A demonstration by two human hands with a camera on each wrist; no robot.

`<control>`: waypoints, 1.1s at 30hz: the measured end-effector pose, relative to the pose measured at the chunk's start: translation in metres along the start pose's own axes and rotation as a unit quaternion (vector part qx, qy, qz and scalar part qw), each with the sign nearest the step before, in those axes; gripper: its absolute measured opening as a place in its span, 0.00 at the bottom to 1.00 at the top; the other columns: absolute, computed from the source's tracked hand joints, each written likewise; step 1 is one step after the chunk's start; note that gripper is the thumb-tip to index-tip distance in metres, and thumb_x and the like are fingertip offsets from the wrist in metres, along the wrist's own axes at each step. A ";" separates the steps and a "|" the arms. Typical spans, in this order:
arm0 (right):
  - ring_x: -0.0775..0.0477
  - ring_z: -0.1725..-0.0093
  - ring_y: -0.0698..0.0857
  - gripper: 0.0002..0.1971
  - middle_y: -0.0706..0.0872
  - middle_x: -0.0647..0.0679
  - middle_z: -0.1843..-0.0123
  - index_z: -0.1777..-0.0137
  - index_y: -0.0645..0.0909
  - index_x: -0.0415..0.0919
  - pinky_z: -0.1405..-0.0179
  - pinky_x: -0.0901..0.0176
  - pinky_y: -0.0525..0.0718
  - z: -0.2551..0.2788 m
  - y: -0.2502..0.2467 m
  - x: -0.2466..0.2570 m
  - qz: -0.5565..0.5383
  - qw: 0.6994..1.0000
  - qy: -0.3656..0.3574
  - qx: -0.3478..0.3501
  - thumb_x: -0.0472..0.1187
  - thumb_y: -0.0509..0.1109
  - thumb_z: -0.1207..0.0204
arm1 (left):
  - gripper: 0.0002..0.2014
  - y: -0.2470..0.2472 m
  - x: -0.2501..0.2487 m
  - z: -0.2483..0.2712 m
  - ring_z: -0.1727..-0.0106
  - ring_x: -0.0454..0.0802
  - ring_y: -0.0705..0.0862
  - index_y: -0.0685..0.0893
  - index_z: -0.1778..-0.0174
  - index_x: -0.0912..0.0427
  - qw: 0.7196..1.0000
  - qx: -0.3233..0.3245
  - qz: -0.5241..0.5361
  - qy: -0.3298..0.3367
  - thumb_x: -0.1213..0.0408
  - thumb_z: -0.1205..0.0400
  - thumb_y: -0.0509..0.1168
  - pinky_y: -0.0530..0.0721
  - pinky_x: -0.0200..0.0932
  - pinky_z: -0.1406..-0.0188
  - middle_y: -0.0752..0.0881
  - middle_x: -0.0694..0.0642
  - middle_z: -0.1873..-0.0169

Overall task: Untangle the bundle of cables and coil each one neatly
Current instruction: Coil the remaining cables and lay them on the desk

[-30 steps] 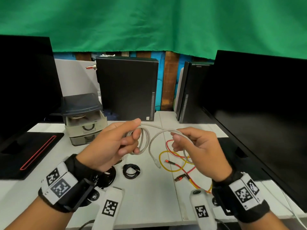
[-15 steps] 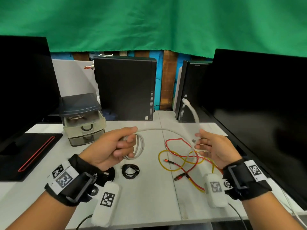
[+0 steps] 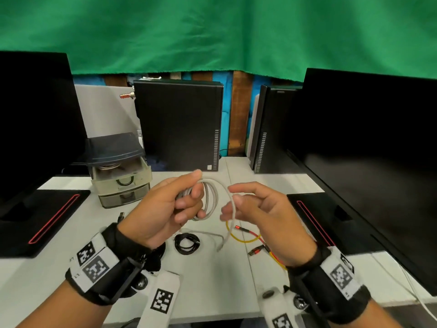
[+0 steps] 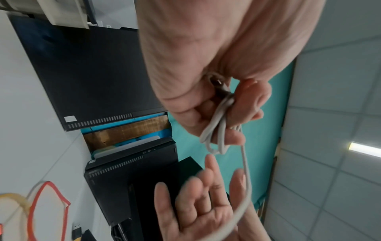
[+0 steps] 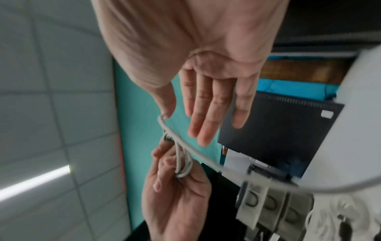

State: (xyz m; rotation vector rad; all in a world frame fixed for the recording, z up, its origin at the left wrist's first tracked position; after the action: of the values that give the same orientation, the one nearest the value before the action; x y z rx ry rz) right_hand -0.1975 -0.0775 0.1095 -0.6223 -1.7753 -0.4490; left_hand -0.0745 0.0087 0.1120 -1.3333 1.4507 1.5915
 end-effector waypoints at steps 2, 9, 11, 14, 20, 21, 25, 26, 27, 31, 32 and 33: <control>0.36 0.57 0.92 0.21 0.92 0.36 0.57 0.40 0.86 0.42 0.46 0.45 0.89 0.001 0.002 0.000 -0.069 0.996 0.019 0.044 0.53 0.79 0.28 | 0.20 -0.002 -0.006 0.001 0.84 0.42 0.63 0.78 0.72 0.57 1.000 -0.006 -0.003 0.012 0.55 0.14 0.58 0.83 0.43 0.64 0.62 0.47 0.82; 0.45 0.61 0.90 0.12 0.91 0.39 0.61 0.48 0.90 0.42 0.54 0.56 0.88 0.004 0.013 -0.001 -0.064 0.989 0.014 0.134 0.47 0.79 0.28 | 0.19 -0.003 -0.001 -0.002 0.82 0.44 0.65 0.80 0.72 0.58 1.000 0.013 -0.005 0.013 0.53 0.17 0.61 0.84 0.44 0.59 0.63 0.47 0.83; 0.47 0.61 0.88 0.06 0.92 0.43 0.61 0.53 0.90 0.40 0.55 0.57 0.88 -0.001 0.003 -0.002 0.049 0.996 -0.016 0.074 0.43 0.78 0.24 | 0.19 -0.001 0.002 -0.001 0.83 0.44 0.65 0.80 0.74 0.58 1.000 0.028 0.005 0.010 0.54 0.17 0.63 0.85 0.43 0.60 0.63 0.47 0.83; 0.53 0.68 0.84 0.02 0.89 0.55 0.62 0.56 0.88 0.45 0.67 0.69 0.83 -0.008 -0.025 0.002 0.279 0.955 -0.083 -0.057 0.40 0.75 0.21 | 0.20 0.000 0.007 -0.001 0.84 0.43 0.65 0.78 0.76 0.57 0.999 0.049 -0.006 0.009 0.50 0.23 0.71 0.84 0.42 0.61 0.62 0.46 0.83; 0.62 0.46 0.90 0.05 0.90 0.55 0.44 0.51 0.83 0.47 0.48 0.56 0.91 -0.023 -0.067 -0.026 0.238 0.964 -0.042 -0.110 0.35 0.71 0.19 | 0.20 0.004 0.010 0.000 0.85 0.52 0.64 0.77 0.82 0.57 0.993 0.066 -0.092 0.033 0.52 0.28 0.71 0.83 0.45 0.60 0.64 0.46 0.88; 0.65 0.41 0.87 0.07 0.88 0.56 0.37 0.49 0.84 0.48 0.42 0.60 0.89 -0.024 -0.067 -0.027 0.211 0.971 -0.046 -0.106 0.34 0.71 0.19 | 0.19 0.005 0.011 0.000 0.84 0.59 0.64 0.77 0.83 0.58 0.991 0.063 -0.117 0.030 0.53 0.29 0.69 0.83 0.45 0.58 0.65 0.47 0.88; 0.69 0.26 0.75 0.07 0.76 0.60 0.23 0.46 0.82 0.48 0.31 0.72 0.78 -0.023 -0.067 -0.019 0.237 0.958 -0.120 -0.113 0.36 0.72 0.20 | 0.19 0.005 0.016 0.001 0.78 0.72 0.60 0.79 0.84 0.60 0.987 0.072 -0.145 0.018 0.55 0.29 0.66 0.83 0.48 0.54 0.66 0.49 0.89; 0.66 0.23 0.73 0.07 0.74 0.60 0.22 0.46 0.82 0.49 0.29 0.70 0.76 -0.022 -0.067 -0.017 0.263 0.948 -0.136 -0.118 0.38 0.72 0.20 | 0.19 0.003 0.016 0.000 0.79 0.69 0.60 0.78 0.84 0.62 0.987 0.069 -0.142 0.018 0.55 0.29 0.67 0.83 0.49 0.54 0.64 0.51 0.89; 0.63 0.22 0.73 0.06 0.73 0.61 0.21 0.46 0.81 0.51 0.27 0.68 0.76 -0.021 -0.067 -0.014 0.290 0.938 -0.147 -0.123 0.41 0.72 0.20 | 0.19 0.002 0.015 0.000 0.79 0.65 0.60 0.78 0.84 0.63 0.988 0.066 -0.135 0.021 0.55 0.30 0.68 0.83 0.49 0.54 0.63 0.51 0.88; 0.59 0.42 0.86 0.06 0.89 0.61 0.43 0.47 0.85 0.54 0.43 0.55 0.88 -0.017 -0.065 0.000 0.318 0.924 -0.173 -0.124 0.50 0.69 0.20 | 0.20 0.006 0.002 0.002 0.83 0.48 0.67 0.82 0.78 0.60 0.996 0.081 -0.020 0.045 0.51 0.28 0.75 0.85 0.47 0.56 0.65 0.48 0.87; 0.57 0.49 0.86 0.06 0.89 0.63 0.51 0.48 0.86 0.54 0.50 0.52 0.88 -0.015 -0.061 0.003 0.334 0.918 -0.180 -0.116 0.50 0.68 0.20 | 0.19 0.006 -0.004 0.003 0.82 0.46 0.70 0.83 0.75 0.59 0.995 0.086 0.026 0.050 0.50 0.26 0.74 0.86 0.47 0.55 0.68 0.47 0.85; 0.55 0.53 0.85 0.07 0.87 0.65 0.56 0.48 0.87 0.54 0.55 0.50 0.86 -0.014 -0.055 0.004 0.356 0.909 -0.188 -0.105 0.50 0.67 0.18 | 0.17 0.006 -0.011 0.004 0.80 0.45 0.73 0.85 0.70 0.60 0.992 0.091 0.070 0.057 0.51 0.23 0.72 0.87 0.46 0.52 0.72 0.47 0.83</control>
State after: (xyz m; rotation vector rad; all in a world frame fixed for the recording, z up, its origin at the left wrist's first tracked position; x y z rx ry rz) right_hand -0.2221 -0.1281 0.1180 -1.5218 -1.7068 -0.0028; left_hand -0.0779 0.0129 0.1240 -1.2570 1.7477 1.4473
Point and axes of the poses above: each hand's wrist, its own z-axis away from the middle knuckle, its own y-axis out of the palm, x = y × z, the point moved 9 cm from there along -z, towards the middle knuckle
